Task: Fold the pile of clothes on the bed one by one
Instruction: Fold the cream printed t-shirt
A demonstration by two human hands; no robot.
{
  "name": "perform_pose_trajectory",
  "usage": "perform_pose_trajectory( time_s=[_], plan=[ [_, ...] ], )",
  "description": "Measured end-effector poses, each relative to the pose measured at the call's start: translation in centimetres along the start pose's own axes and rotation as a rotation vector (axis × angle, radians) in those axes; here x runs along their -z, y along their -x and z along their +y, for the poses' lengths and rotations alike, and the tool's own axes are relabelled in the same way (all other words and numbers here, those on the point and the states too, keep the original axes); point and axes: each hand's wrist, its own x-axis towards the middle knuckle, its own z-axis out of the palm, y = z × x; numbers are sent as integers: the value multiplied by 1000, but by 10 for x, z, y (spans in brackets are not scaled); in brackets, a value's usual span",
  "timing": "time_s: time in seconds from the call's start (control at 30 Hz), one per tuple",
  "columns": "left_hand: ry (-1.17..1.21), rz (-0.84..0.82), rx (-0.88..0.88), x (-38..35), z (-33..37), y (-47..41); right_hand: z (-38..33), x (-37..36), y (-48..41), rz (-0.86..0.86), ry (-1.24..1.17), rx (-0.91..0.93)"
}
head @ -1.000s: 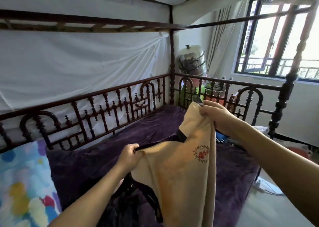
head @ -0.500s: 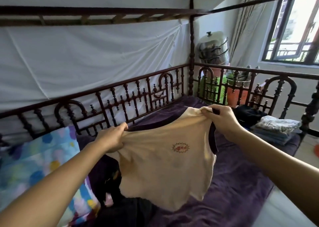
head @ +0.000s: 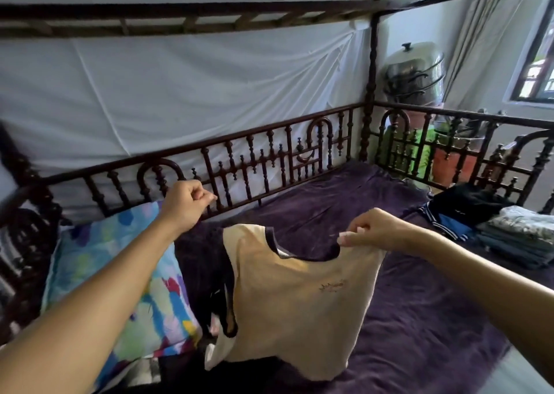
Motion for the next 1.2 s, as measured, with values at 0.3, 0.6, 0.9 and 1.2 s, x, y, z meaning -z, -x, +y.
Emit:
perform_pose_trajectory(
  time_s=[0.3, 0.6, 0.9, 1.2],
  plan=[
    [-178, -595, 136, -79, -21, 85, -22, -21, 2, -2, 73, 310],
    [382, -1167, 282, -194, 13, 136, -22, 30, 73, -163, -260, 200],
    [2, -617, 50, -227, 60, 109, 58, 94, 120, 398, -329, 11],
    [-640, -262, -25, -161, 68, 35, 102, 53, 97, 350, -61, 125]
  ],
)
